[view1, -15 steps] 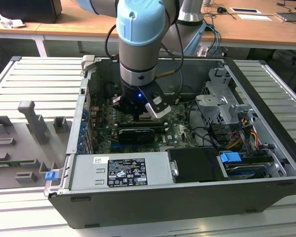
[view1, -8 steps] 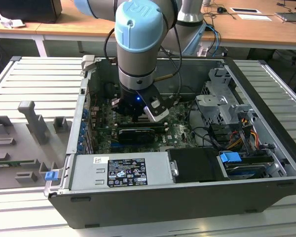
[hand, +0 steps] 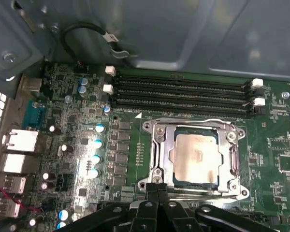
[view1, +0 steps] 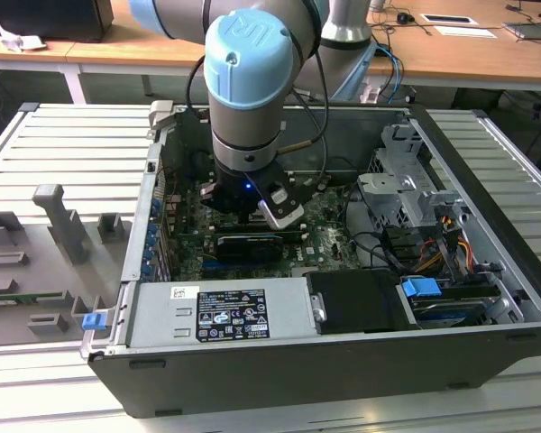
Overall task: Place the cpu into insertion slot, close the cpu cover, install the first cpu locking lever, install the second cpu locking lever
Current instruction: 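Install the second cpu locking lever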
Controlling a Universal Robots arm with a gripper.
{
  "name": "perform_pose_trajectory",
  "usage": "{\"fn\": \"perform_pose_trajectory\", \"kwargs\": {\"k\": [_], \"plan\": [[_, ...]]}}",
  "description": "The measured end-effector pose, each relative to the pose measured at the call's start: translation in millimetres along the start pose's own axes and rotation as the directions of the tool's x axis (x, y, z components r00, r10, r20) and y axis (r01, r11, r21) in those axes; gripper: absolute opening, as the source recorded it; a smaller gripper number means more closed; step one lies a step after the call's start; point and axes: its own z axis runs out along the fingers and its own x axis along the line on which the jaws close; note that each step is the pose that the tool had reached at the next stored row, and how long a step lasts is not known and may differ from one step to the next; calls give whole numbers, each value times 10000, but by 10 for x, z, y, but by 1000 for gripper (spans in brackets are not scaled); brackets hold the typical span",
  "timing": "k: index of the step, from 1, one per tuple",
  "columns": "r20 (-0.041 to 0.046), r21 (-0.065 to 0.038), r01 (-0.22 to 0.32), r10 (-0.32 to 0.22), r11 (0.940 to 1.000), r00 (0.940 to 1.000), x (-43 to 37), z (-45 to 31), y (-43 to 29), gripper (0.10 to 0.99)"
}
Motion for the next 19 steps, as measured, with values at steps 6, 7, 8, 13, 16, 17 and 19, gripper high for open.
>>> {"fn": "perform_pose_trajectory", "kwargs": {"k": [6, 7, 8, 13, 16, 17, 19], "plan": [[30, -357, -5, 6, 9994, 10000, 20, -26, -106, 106], [38, -404, -5, 7, 9992, 10000, 37, -20, -119, 106], [47, -477, -4, 7, 9989, 10000, 63, -3, -127, 106], [61, -667, -7, 11, 9978, 10000, 71, 44, -134, 106], [71, -783, -7, 12, 9969, 10000, 74, 70, -134, 106], [72, -801, -8, 14, 9968, 10000, 80, 82, -131, 106], [76, -850, -8, 15, 9964, 10000, 86, 94, -122, 106]]}}
